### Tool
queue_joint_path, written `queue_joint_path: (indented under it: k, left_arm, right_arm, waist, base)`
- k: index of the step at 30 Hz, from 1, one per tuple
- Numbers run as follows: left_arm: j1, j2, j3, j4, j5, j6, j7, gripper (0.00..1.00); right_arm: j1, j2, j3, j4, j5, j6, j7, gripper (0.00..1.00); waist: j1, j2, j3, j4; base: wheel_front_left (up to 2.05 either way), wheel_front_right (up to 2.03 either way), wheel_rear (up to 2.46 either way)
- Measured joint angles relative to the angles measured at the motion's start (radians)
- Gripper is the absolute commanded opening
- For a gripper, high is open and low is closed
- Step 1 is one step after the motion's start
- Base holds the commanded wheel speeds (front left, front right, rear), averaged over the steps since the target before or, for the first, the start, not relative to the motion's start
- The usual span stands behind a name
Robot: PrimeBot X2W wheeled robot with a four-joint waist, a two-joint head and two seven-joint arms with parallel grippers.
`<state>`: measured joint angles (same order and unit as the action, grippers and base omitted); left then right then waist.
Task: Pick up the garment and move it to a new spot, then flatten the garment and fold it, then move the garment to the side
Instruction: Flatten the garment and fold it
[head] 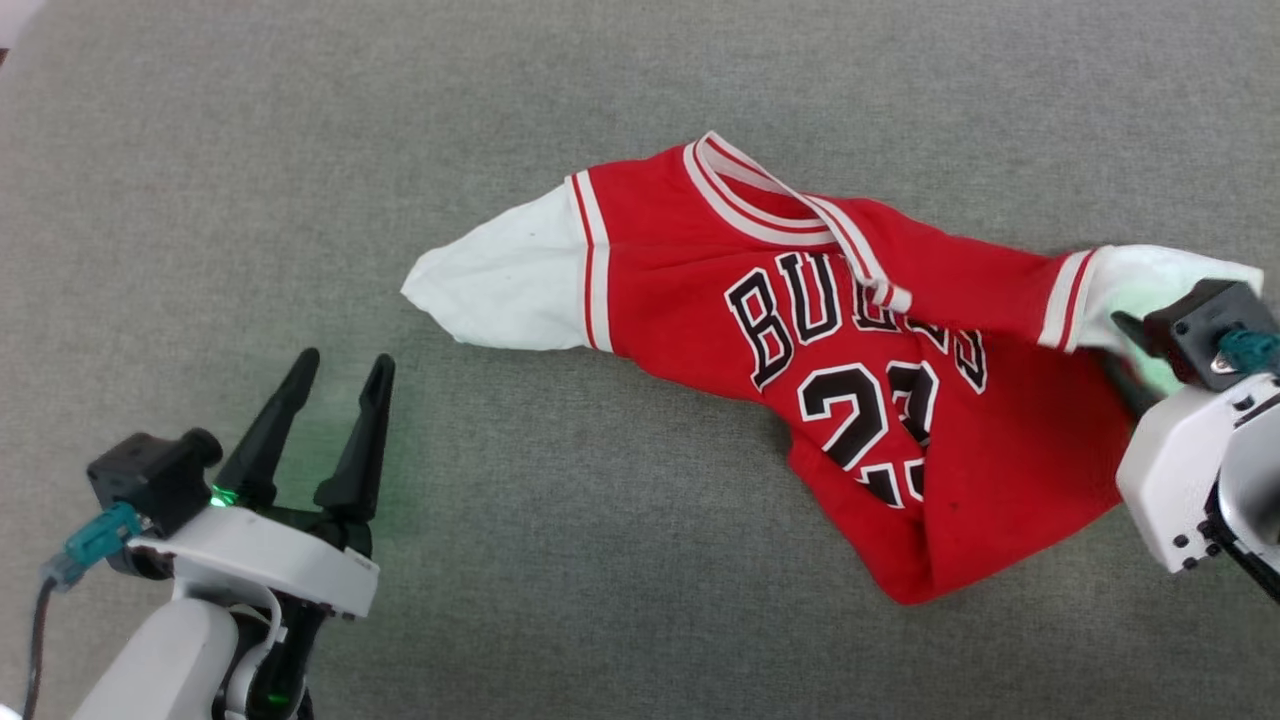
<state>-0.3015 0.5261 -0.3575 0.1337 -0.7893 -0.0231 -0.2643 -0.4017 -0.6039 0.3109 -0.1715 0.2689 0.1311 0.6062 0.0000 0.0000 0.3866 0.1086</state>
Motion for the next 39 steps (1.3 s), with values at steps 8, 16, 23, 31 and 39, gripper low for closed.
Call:
queue_joint_path:
  k: [8,16,23,31,39]
  left_arm:
    - [0.002,-0.012,-0.001,0.001,0.001,-0.018,0.000,1.00]
    - [-0.012,-0.016,-0.011,-0.004,-0.001,-0.039,0.002,1.00]
    - [-0.058,-0.021,-0.031,0.007,-0.001,-0.061,0.009,1.00]
    - [-0.096,-0.039,-0.036,0.022,0.001,-0.083,0.006,1.00]
    - [-0.101,-0.037,-0.008,0.013,0.019,-0.084,0.003,1.00]
  right_arm:
    - [-0.001,0.070,-0.131,0.014,0.019,0.000,0.027,0.00]
    - [-0.185,0.203,-0.284,0.169,0.074,0.000,0.048,0.00]
    - [-0.405,0.174,-0.328,0.362,-0.002,0.000,0.072,0.00]
    - [-0.547,0.145,-0.336,0.585,-0.123,0.000,0.023,0.78]
    - [-0.574,0.151,-0.367,0.689,-0.152,0.000,-0.099,1.00]
  waist:
    - [0.0000,0.0000,0.012,-0.001]
    - [0.0000,0.0000,0.051,0.009]
    - [0.0000,0.0000,0.108,0.039]
    - [0.0000,0.0000,0.161,0.093]
    - [0.0000,0.0000,0.159,0.106]
  base:
    - [0.00,0.00,0.00]
    - [0.00,0.00,0.00]
    - [0.00,0.00,0.00]
    - [0.00,0.00,0.00]
    - [0.00,0.00,0.00]
